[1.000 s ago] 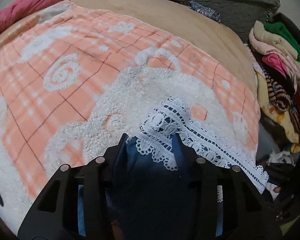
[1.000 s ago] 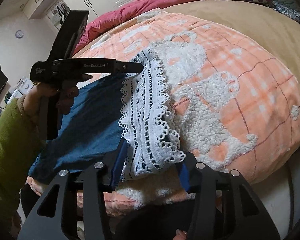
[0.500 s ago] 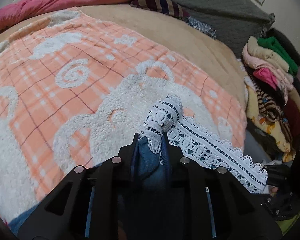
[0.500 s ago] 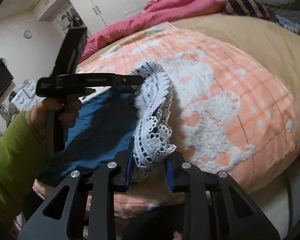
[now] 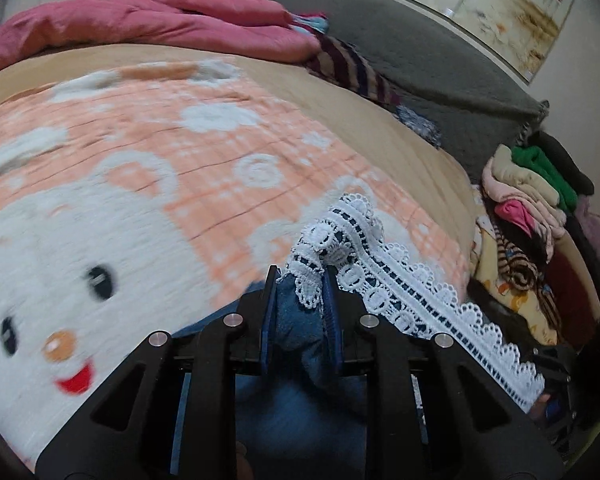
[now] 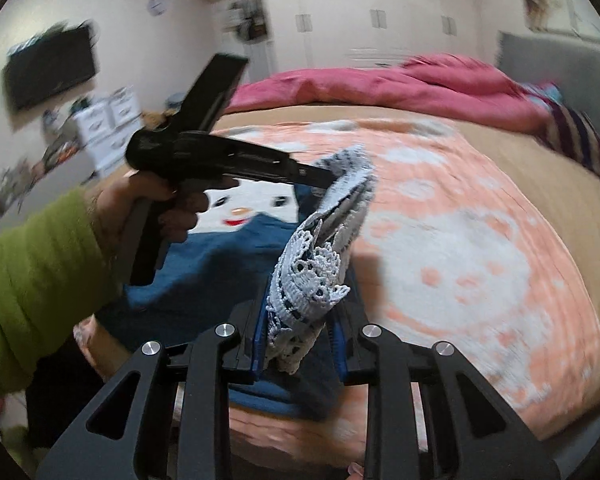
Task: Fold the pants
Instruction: 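Lift the lace edge with both tools and fold it over the denim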
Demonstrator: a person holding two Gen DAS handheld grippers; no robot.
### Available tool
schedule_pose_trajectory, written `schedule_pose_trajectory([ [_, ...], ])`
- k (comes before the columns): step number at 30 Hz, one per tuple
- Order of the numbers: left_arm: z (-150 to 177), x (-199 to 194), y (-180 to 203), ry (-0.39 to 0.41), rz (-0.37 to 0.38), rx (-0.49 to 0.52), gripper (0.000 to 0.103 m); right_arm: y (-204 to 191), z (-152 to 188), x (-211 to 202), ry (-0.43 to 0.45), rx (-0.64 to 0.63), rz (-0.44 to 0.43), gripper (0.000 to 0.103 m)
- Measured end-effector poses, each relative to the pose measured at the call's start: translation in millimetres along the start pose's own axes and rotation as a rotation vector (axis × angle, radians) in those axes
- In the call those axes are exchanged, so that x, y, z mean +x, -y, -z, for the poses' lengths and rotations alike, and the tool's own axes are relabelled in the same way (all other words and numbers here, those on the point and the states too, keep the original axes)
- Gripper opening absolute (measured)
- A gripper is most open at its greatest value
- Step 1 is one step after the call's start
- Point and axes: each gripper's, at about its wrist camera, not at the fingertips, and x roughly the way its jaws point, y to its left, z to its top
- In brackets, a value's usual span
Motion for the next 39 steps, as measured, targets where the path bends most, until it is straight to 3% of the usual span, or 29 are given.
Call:
schedule_pose_trajectory([
  [5,31.4,-8.0,-39.0,-0.029,-0.039,-0.097,0.016,-55.8,12.8,41.8,-0.085,-0.178,-0.030,0.024],
  [10,45.2,-29.3,-56.8,-0.011,-0.063,-0.189,0.018,-86.5,32.3,67.5,-0.159,-0.269,-0.068,0.024],
  [12,52.5,-45.4,-66.4,0.017,-0.045,-0.262,0.031,-92.9,36.1,70.3,-0.171,-0.298,-0.078,0.024],
  [14,59.9,-57.5,-75.3,0.059,-0.012,-0.318,0.051,-100.3,42.0,71.4,-0.176,-0.323,-0.086,0.024],
  [19,82.1,-70.5,-91.0,0.153,0.104,-0.444,0.066,-110.2,49.1,72.7,-0.162,-0.346,-0.119,0.030],
  [20,83.5,-69.7,-91.8,0.162,0.124,-0.455,0.067,-110.8,49.3,72.9,-0.161,-0.349,-0.126,0.036],
  [25,77.3,-54.9,-80.8,0.111,0.061,-0.407,0.067,-115.8,46.0,60.2,-0.122,-0.340,-0.222,0.057],
  [28,76.0,-43.9,-74.5,0.056,-0.002,-0.361,0.047,-94.4,32.6,44.5,-0.078,-0.263,-0.238,0.062],
  [29,75.7,-42.1,-72.5,0.046,-0.015,-0.348,0.045,-86.4,26.9,42.7,-0.067,-0.234,-0.235,0.066],
  [32,74.7,-41.0,-69.0,0.032,-0.037,-0.325,0.041,-40.7,2.5,45.6,-0.050,-0.087,-0.159,0.068],
  [35,73.7,-40.2,-67.7,0.033,-0.043,-0.309,0.029,8.5,-28.7,79.0,-0.123,0.009,-0.044,0.068],
  [39,74.7,-34.4,-70.8,0.030,-0.042,-0.296,0.020,50.8,-56.8,131.5,-0.213,0.133,-0.040,0.068],
])
